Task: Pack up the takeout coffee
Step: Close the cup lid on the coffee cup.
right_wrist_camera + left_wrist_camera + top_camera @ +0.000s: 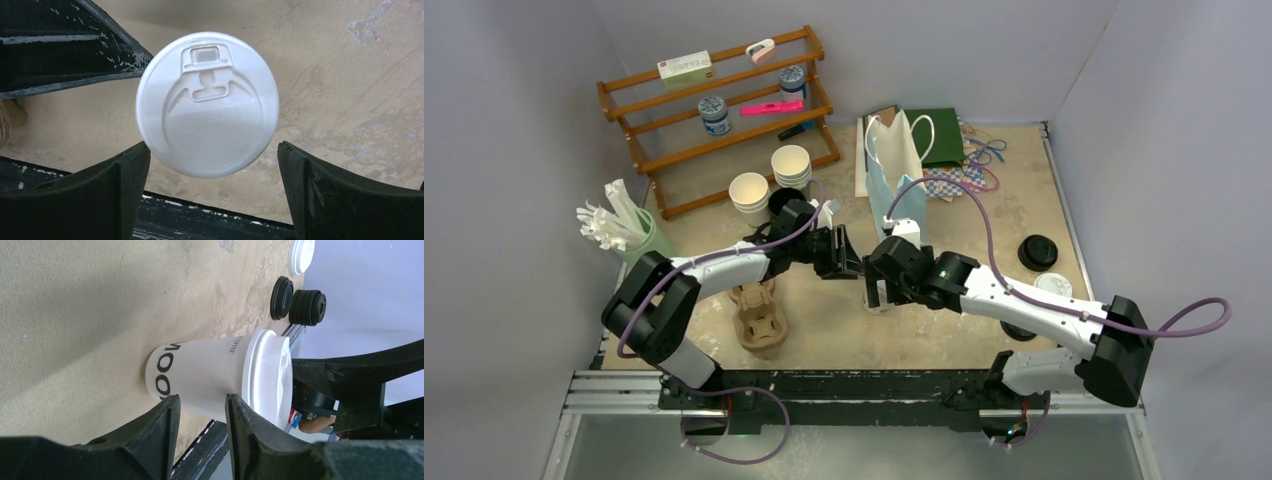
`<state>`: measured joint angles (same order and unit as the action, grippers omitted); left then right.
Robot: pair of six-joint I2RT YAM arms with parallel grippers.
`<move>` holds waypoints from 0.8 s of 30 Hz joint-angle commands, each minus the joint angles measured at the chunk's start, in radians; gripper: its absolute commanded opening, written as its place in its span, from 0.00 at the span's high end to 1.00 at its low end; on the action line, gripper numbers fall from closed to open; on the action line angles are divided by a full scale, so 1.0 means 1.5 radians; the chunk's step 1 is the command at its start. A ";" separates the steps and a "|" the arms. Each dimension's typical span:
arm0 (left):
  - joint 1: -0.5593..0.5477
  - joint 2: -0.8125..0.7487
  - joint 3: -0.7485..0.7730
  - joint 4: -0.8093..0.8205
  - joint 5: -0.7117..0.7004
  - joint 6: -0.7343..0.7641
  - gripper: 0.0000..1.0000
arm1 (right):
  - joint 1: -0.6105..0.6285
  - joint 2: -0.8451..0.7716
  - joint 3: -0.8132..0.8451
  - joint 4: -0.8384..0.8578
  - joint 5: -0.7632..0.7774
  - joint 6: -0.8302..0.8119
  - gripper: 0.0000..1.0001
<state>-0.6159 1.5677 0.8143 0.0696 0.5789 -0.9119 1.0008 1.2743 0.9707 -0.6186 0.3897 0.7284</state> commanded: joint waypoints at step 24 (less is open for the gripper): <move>0.037 -0.074 -0.003 -0.070 -0.044 0.026 0.59 | 0.001 -0.053 0.035 -0.026 -0.061 0.022 0.01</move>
<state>-0.5739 1.4963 0.8207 -0.0032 0.5331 -0.8963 1.0012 1.2304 1.0260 -0.6533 0.3134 0.7376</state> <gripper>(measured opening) 0.405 0.984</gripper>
